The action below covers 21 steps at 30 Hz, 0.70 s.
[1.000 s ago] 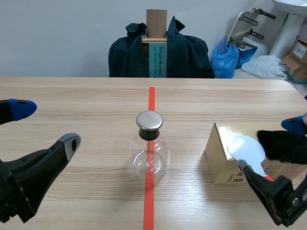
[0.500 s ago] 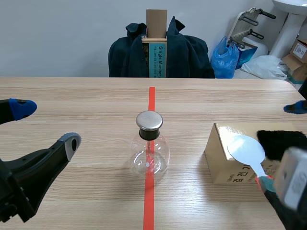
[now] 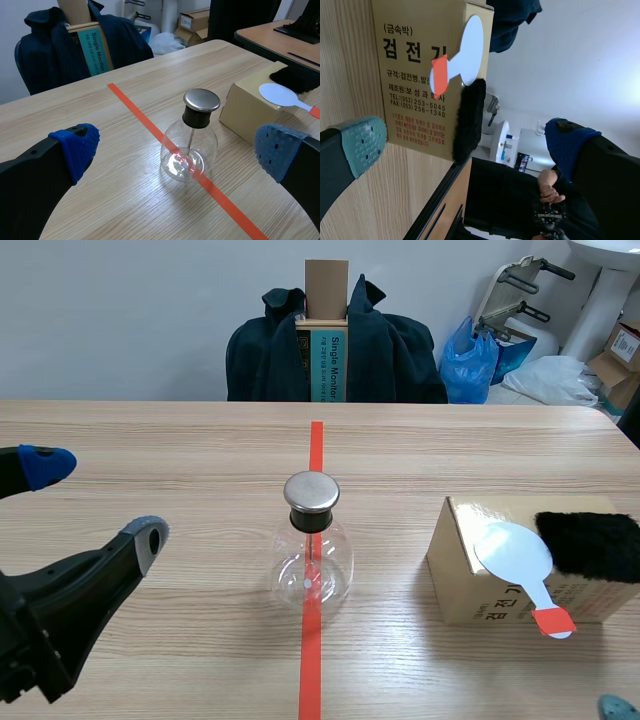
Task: Do the electroscope experiment.
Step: 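Pick up the white charging plate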
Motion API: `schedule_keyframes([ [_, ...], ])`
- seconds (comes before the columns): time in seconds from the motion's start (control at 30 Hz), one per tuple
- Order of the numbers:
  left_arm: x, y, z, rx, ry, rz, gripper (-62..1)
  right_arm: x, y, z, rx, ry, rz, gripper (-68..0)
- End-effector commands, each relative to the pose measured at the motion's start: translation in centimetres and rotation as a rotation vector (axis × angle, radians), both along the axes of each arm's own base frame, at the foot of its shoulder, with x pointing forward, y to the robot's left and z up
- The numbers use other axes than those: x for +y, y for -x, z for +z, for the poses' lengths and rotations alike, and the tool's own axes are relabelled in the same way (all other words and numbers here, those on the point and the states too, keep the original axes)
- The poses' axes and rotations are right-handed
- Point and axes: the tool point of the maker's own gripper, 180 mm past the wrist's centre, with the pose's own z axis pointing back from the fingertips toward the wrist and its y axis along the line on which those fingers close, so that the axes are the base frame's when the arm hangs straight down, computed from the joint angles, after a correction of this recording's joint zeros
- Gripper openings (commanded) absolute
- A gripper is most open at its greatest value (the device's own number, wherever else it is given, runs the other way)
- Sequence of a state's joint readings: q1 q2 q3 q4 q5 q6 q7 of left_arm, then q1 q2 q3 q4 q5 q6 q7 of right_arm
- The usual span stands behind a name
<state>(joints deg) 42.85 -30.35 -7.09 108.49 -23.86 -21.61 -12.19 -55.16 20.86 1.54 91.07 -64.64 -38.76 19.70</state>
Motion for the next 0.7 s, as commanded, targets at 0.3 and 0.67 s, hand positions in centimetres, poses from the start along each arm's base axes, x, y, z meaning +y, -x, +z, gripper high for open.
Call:
schedule_keyframes([
  [0.3,-0.4,-0.1,1.1,-0.031,0.02,-0.011,1.4,0.2,-3.0,-2.1,-0.096,0.003,-0.049,0.4],
  [0.67,-0.4,-0.1,1.1,-0.031,0.02,-0.011,1.4,1.7,-5.3,-1.7,-0.148,-0.011,-0.006,0.4],
])
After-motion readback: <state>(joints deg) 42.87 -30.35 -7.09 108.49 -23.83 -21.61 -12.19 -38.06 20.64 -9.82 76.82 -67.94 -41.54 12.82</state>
